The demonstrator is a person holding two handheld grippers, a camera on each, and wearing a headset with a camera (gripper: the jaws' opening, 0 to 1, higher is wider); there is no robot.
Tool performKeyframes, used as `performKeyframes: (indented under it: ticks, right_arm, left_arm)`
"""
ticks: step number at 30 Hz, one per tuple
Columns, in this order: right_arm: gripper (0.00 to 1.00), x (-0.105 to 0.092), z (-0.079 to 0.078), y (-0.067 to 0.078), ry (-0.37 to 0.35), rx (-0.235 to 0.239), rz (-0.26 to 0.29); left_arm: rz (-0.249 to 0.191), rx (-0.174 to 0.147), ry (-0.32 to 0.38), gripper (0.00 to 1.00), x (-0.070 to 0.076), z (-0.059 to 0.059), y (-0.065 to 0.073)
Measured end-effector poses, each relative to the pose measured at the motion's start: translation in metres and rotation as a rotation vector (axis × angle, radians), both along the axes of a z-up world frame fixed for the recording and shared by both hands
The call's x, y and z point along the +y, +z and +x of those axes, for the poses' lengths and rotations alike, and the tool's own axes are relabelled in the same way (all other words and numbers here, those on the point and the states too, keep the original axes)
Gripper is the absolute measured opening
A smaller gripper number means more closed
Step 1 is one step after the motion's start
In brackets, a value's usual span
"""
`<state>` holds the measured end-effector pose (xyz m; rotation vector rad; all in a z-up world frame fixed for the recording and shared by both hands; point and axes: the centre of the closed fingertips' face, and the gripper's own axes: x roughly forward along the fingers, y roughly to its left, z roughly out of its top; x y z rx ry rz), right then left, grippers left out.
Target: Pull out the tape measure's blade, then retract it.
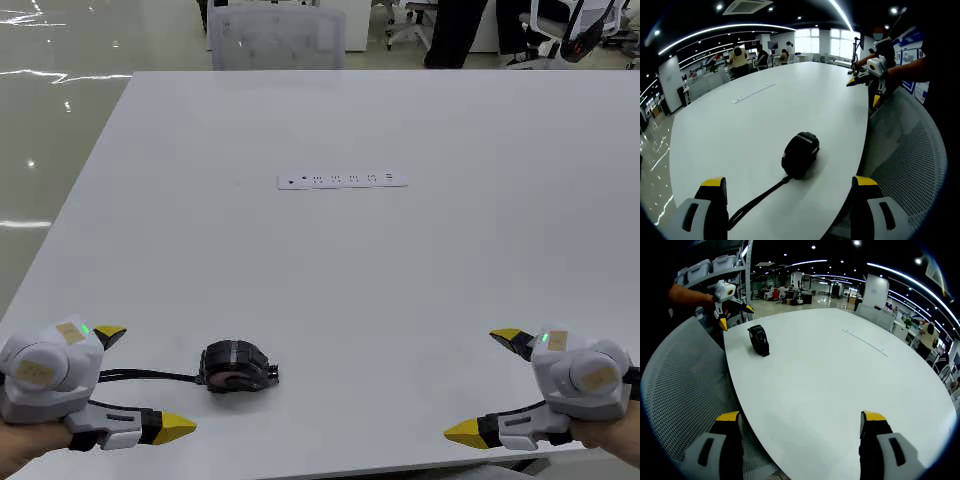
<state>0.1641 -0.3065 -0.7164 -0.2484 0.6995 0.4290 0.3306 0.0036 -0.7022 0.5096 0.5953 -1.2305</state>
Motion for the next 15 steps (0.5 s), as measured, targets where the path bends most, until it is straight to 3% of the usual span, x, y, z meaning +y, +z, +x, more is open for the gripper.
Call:
performKeyframes:
  ticks: [2,5,9,13,15]
  right_arm:
    - [0.99,0.002,0.004,0.002,0.003,-0.002,0.004]
    - [0.99,0.009,0.012,0.009,0.007,-0.006,0.021]
    - [0.98,0.025,0.023,0.017,0.06,-0.024,0.027]
    - [0.98,0.039,0.033,0.021,0.111,-0.031,0.032]
    - [0.96,0.045,0.039,0.021,0.118,-0.04,0.063]
  left_arm:
    - [0.003,0.006,-0.038,1.0,-0.008,-0.002,0.001]
    - [0.055,-0.011,-0.112,0.99,-0.016,-0.004,-0.002]
    - [0.136,-0.014,-0.226,0.85,-0.024,-0.005,-0.011]
    - [0.201,-0.036,-0.324,0.85,-0.036,-0.003,-0.018]
    - [0.195,-0.006,-0.336,0.83,-0.045,-0.003,-0.018]
